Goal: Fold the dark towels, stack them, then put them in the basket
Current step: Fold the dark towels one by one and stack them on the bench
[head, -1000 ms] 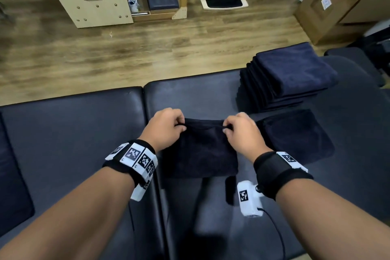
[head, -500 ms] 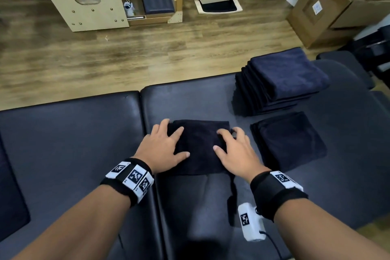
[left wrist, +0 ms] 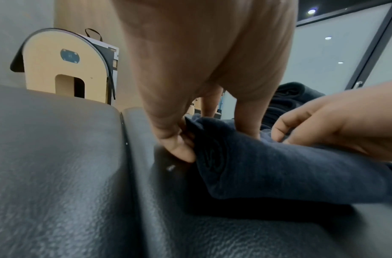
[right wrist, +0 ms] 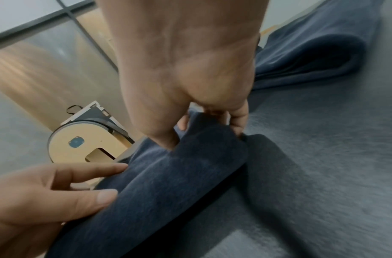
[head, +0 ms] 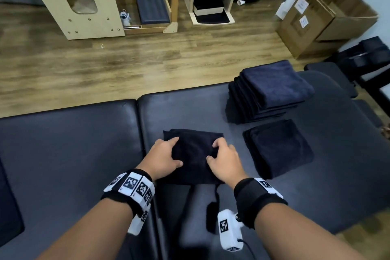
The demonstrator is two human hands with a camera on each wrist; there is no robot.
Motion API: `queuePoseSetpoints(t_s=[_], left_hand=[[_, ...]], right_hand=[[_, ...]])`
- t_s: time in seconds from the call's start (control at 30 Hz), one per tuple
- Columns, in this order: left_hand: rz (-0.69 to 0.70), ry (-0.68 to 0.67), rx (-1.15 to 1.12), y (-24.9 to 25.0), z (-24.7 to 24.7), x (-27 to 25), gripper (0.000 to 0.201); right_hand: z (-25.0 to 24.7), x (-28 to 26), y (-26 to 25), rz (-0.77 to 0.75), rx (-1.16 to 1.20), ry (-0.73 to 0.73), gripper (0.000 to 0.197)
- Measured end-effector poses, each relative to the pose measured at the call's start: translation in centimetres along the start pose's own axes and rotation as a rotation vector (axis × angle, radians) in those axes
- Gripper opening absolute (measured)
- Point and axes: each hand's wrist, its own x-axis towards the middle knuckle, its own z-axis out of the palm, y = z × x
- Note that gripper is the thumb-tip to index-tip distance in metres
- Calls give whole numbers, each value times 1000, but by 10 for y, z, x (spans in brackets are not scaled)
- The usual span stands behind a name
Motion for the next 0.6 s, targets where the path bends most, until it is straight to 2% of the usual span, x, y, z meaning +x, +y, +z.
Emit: queuePoseSetpoints(t_s=[0.13, 0.33, 0.6], left_hand=[[0, 14, 0, 14, 6, -6, 93], [10, 60, -83, 62, 30, -15, 93], [38, 114, -148, 181, 94, -8, 95]], right_hand=[[-12, -8, 15, -65, 7, -13, 35], [-54, -7, 47, -101, 84, 88, 45], [-168, 18, 139, -239, -38, 75, 46]])
